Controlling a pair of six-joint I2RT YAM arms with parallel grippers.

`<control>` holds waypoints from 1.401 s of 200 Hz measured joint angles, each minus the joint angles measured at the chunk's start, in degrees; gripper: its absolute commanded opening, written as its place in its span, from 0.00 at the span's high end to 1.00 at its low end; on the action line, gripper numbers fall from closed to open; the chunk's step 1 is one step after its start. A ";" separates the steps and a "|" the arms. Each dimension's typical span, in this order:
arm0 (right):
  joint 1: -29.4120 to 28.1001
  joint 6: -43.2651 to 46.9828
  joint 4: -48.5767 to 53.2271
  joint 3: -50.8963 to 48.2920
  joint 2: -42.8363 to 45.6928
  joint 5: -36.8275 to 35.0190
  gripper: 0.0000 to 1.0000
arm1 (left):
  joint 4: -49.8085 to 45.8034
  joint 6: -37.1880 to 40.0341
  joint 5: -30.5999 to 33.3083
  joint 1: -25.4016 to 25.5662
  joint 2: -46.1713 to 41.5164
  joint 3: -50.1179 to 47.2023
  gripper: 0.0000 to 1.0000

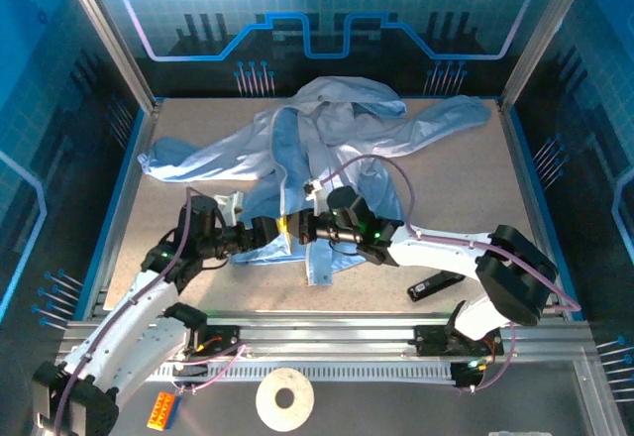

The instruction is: Zip up the jacket

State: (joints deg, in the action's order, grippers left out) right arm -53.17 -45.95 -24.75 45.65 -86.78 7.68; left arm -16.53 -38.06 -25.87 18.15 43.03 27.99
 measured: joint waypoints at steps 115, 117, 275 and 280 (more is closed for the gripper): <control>1.99 -8.09 -11.96 -4.33 -0.39 2.32 1.00 | -0.81 -3.13 6.36 0.00 -4.79 -4.98 0.20; 1.99 -8.11 -11.96 -4.37 -0.39 2.32 1.00 | -1.14 -2.89 6.82 0.00 -4.79 -4.87 0.20; 0.70 -3.50 20.65 5.18 -4.96 -7.04 0.46 | 3.43 -2.32 12.41 1.57 2.10 -10.16 0.16; 0.28 -2.97 22.77 6.97 -5.44 -7.63 0.47 | 3.48 -2.32 12.46 1.57 2.10 -10.16 0.16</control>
State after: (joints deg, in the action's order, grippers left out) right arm -52.88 -48.93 -1.98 52.62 -92.23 0.05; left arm -13.06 -40.38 -13.41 19.73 45.12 17.82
